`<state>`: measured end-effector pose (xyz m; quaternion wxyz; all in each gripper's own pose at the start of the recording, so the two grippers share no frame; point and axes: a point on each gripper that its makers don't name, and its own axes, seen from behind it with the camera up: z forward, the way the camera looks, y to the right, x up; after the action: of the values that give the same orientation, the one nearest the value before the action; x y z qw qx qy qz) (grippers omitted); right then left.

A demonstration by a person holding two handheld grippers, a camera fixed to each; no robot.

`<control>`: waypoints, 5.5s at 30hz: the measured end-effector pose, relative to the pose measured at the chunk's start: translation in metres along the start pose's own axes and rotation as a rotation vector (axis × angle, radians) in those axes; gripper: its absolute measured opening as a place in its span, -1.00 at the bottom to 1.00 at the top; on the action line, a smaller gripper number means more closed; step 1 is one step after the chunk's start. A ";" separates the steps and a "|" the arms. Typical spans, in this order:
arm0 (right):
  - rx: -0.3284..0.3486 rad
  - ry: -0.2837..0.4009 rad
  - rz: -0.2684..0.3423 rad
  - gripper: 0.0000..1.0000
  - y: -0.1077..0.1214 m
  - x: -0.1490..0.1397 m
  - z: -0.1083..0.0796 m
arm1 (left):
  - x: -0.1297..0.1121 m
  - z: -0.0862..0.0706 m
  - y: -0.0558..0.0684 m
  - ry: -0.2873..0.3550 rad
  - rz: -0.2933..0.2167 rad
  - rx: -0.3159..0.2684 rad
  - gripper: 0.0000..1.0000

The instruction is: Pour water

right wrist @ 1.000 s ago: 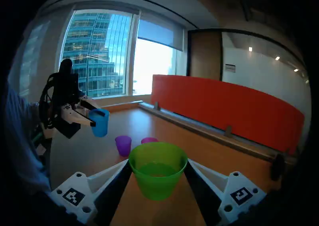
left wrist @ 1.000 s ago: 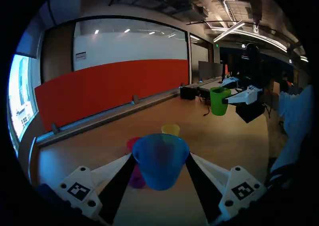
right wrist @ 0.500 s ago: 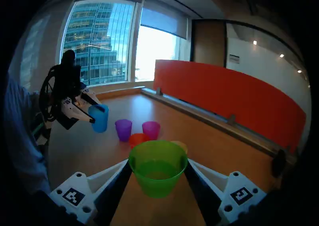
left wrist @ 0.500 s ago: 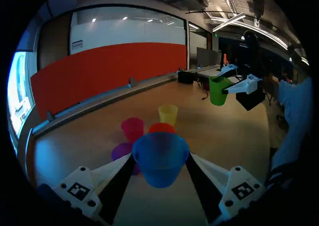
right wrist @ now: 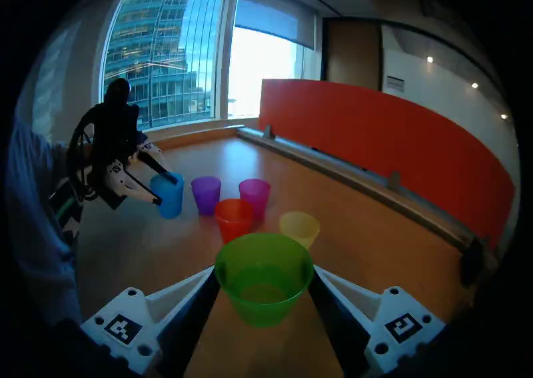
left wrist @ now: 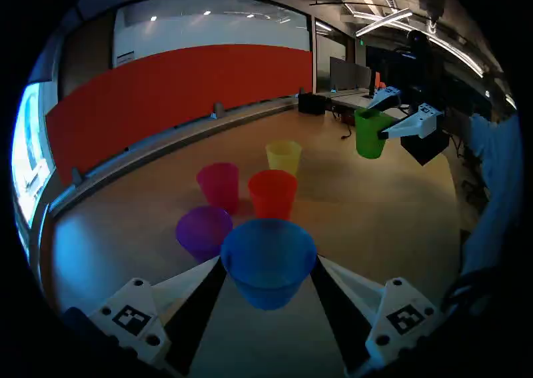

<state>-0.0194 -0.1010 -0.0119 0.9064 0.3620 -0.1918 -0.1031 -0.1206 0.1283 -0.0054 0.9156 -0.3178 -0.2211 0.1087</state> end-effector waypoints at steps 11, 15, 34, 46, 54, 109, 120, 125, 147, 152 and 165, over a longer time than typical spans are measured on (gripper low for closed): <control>0.008 -0.045 0.004 0.82 0.000 -0.019 0.011 | -0.024 0.014 -0.002 -0.051 0.017 -0.011 0.74; 0.011 -0.053 0.006 0.82 0.000 -0.021 0.013 | -0.028 0.017 -0.003 -0.058 0.015 -0.016 0.74; 0.010 -0.066 0.009 0.81 -0.001 -0.028 0.017 | -0.041 0.020 -0.003 -0.078 0.006 -0.019 0.74; 0.019 -0.086 0.006 0.82 -0.009 -0.039 0.025 | -0.049 0.012 -0.009 -0.112 0.015 0.012 0.99; 0.024 -0.112 0.016 0.82 -0.014 -0.055 0.037 | -0.052 0.002 -0.010 -0.106 0.005 0.024 1.00; -0.084 -0.109 0.072 1.00 -0.009 -0.091 0.005 | -0.048 -0.048 -0.023 -0.019 -0.064 0.139 0.99; -0.147 -0.049 0.097 1.00 -0.008 -0.079 -0.025 | -0.045 -0.071 -0.039 0.044 -0.116 0.231 0.99; -0.212 0.004 0.105 1.00 0.000 -0.065 -0.036 | -0.033 -0.081 -0.055 0.121 -0.138 0.314 1.00; -0.559 0.294 0.170 1.00 0.049 0.002 -0.070 | 0.024 -0.129 -0.087 0.418 -0.154 0.590 0.99; -0.630 0.343 0.180 1.00 0.059 0.010 -0.077 | 0.030 -0.135 -0.088 0.451 -0.153 0.626 0.99; -0.777 0.450 0.203 1.00 0.067 0.025 -0.100 | 0.045 -0.145 -0.092 0.538 -0.199 0.682 0.99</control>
<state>0.0488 0.0009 -0.0248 0.9995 -0.0117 0.0281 0.0029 -0.0066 -0.0047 -0.0338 0.9990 0.0082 0.0441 0.0002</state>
